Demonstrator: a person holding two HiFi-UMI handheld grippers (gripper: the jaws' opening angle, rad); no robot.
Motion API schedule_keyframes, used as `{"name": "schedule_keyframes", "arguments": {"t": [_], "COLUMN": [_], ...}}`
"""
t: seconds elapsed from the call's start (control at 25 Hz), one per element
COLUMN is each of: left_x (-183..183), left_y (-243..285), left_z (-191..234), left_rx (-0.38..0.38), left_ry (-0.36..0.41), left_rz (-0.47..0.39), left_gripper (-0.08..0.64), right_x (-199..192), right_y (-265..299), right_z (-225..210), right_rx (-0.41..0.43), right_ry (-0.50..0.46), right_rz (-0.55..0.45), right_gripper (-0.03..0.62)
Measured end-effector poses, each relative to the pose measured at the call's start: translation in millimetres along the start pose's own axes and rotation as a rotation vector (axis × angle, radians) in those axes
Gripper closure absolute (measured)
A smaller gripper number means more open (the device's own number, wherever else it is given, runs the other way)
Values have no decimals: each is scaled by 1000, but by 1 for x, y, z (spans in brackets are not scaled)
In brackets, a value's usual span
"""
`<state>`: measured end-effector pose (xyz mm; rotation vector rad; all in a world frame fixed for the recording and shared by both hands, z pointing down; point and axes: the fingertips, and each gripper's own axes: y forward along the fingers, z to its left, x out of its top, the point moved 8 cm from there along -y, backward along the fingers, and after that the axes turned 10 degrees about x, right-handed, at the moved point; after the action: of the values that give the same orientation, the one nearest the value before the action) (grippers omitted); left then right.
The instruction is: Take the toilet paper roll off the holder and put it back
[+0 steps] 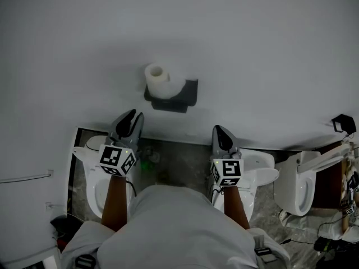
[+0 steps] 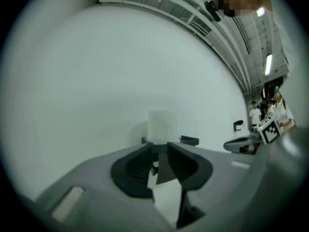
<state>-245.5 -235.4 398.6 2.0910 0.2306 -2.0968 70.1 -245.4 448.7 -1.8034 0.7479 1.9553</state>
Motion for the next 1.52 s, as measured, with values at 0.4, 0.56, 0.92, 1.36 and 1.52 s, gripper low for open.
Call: {"name": "schedule_keyframes", "arguments": {"t": [0.4, 0.56, 0.92, 1.36, 1.52], "left_x": [-10, -11, -15, -6, -7], "left_y": [-9, -10, -12, -27, -31], "left_z": [6, 8, 9, 1, -1], "left_rx": [50, 59, 61, 73, 72], "left_ry": [-11, -16, -28, -29, -27], "left_rz": [-1, -2, 4, -5, -3], "left_gripper": [556, 560, 560, 560, 560], "right_x": [-4, -4, -7, 1, 0], "right_y": [3, 2, -1, -15, -19], "right_z": [2, 2, 0, 4, 5], "right_rx": [9, 4, 3, 6, 13], "right_ry": [17, 20, 28, 23, 25], "right_rz": [-14, -17, -9, -21, -18], "right_gripper": [594, 593, 593, 592, 593]}}
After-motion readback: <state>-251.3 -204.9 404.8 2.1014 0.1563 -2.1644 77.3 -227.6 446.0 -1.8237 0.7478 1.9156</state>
